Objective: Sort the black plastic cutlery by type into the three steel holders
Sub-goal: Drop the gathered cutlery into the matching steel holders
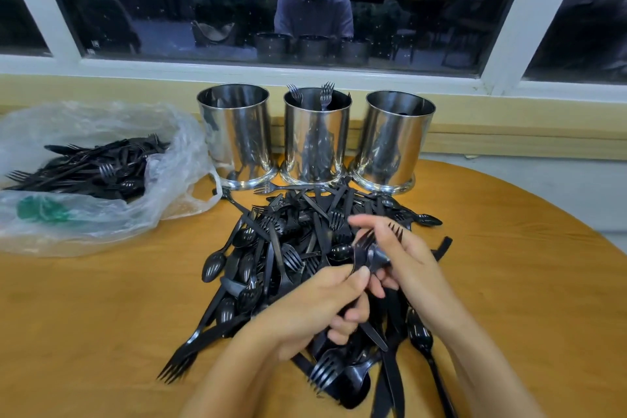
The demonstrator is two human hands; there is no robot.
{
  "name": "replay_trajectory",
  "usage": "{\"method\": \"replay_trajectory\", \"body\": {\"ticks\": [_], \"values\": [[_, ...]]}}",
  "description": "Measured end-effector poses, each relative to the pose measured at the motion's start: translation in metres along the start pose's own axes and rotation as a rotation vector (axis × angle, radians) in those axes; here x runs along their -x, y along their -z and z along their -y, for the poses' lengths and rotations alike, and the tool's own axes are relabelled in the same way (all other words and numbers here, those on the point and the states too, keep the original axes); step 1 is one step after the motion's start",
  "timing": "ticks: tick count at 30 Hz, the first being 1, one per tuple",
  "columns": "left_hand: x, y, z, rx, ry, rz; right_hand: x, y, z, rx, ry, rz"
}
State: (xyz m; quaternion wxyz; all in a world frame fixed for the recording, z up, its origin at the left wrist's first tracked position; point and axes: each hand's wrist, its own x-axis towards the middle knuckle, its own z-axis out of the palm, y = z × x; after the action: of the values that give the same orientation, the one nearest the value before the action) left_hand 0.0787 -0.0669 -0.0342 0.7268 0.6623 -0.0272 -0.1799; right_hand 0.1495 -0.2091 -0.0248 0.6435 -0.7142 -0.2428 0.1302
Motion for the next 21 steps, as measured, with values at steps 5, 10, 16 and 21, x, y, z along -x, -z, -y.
{"method": "replay_trajectory", "body": {"ticks": [5,10,16,21], "values": [[0.001,-0.002,-0.002,0.101,0.05,0.051,0.0,0.007,0.002,0.016,0.042,0.018],[-0.002,-0.003,0.002,-0.131,-0.064,-0.038,-0.002,0.007,-0.004,0.15,0.124,-0.016],[-0.001,0.014,-0.001,0.072,-0.127,-0.295,-0.006,0.032,-0.004,-0.074,0.083,-0.146],[-0.001,0.027,-0.004,0.448,-0.158,-0.341,-0.04,0.058,-0.025,0.174,-0.132,-0.382]]}}
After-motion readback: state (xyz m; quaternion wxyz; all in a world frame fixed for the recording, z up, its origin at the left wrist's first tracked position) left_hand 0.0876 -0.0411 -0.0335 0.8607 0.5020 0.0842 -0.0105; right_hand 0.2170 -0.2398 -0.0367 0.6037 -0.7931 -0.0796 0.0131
